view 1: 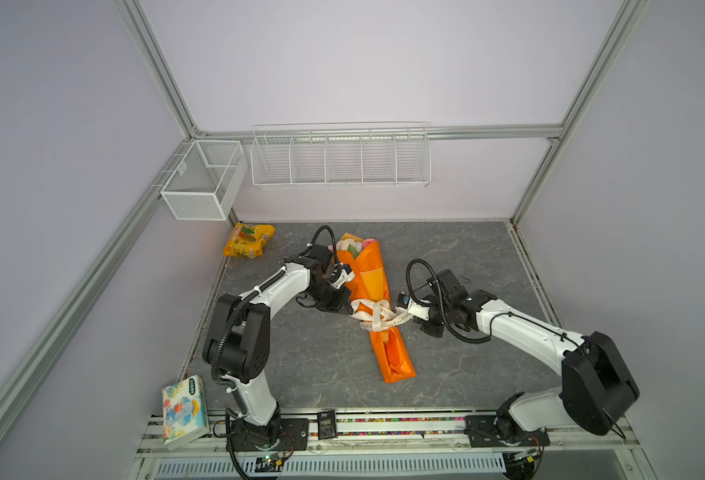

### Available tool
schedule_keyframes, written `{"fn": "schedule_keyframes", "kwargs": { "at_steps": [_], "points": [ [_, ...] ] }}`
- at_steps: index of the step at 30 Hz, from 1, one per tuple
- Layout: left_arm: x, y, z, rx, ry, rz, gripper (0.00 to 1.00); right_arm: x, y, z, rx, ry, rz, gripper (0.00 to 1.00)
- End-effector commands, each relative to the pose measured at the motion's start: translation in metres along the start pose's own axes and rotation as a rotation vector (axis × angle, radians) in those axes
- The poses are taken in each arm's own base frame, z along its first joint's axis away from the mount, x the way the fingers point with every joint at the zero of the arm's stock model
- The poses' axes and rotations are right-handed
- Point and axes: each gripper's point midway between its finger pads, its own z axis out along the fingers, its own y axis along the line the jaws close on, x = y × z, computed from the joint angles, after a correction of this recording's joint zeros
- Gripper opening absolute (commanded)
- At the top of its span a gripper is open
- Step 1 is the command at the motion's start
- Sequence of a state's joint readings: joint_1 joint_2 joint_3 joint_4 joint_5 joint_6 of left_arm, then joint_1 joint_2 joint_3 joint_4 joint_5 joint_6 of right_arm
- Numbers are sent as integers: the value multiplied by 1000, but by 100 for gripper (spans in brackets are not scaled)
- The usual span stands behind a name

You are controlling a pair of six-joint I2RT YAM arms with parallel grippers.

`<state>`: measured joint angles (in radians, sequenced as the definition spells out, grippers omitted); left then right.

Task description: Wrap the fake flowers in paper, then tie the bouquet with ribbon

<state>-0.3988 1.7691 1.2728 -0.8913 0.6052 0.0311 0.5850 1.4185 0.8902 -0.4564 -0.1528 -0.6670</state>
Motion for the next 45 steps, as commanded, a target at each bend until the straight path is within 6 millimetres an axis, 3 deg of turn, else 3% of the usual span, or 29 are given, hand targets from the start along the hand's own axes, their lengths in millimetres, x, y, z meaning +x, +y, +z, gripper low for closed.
{"fn": "schedule_keyframes", "kwargs": {
  "at_steps": [1, 4, 8, 11, 13, 15, 17, 20, 21, 23, 26, 28, 32, 38, 41, 43, 45],
  "points": [
    [4, 3, -8, -40, -2, 8, 0, 14, 24, -2, -74, 21, 54, 7],
    [5, 4, -7, -42, -1, 9, 0, 11, 30, -8, -90, 2, 74, 7],
    [-2, -19, -6, 91, -12, 30, 0, 9, 49, -7, -196, 16, 89, 7],
    [-8, -34, -7, 128, -22, 68, 0, 9, 53, 2, -187, 42, 76, 9],
    [-10, -39, -8, 125, -33, 86, 0, 2, 54, 3, -194, 12, 95, 23],
    [-11, -39, -7, 127, -22, 71, 0, -9, 51, 1, -184, -21, 111, 25],
    [-10, -36, -5, 116, -11, 63, 0, -17, 49, -5, -177, -58, 148, 38],
    [-8, -31, -4, 93, -7, 57, 0, -29, 70, -27, -275, -136, 136, 39],
    [-8, -31, -4, 91, -9, 58, 0, -35, 65, -33, -239, -169, 126, 40],
    [-8, -31, -5, 91, -12, 60, 0, -38, 48, -32, -120, -213, 129, 51],
    [-10, -33, -5, 97, -12, 61, 0, -48, 31, -28, -57, -236, 98, 56],
    [-12, -35, -7, 106, -16, 64, 0, -45, 30, -12, -92, -183, 63, 56],
    [-10, -36, -7, 105, -10, 64, 0, -62, 26, 5, -131, -202, -1, 56],
    [-8, -35, -6, 111, 2, 57, 0, -66, 35, 31, -212, -155, -66, 56],
    [-9, -35, -6, 106, 5, 59, 0, -60, 36, 40, -225, -118, -60, 45],
    [-10, -33, -8, 92, 4, 57, 0, -56, 41, 37, -245, -91, -60, 29],
    [-11, -33, -9, 81, 1, 57, 0, -52, 45, 32, -245, -90, -53, 24]
  ]
}}
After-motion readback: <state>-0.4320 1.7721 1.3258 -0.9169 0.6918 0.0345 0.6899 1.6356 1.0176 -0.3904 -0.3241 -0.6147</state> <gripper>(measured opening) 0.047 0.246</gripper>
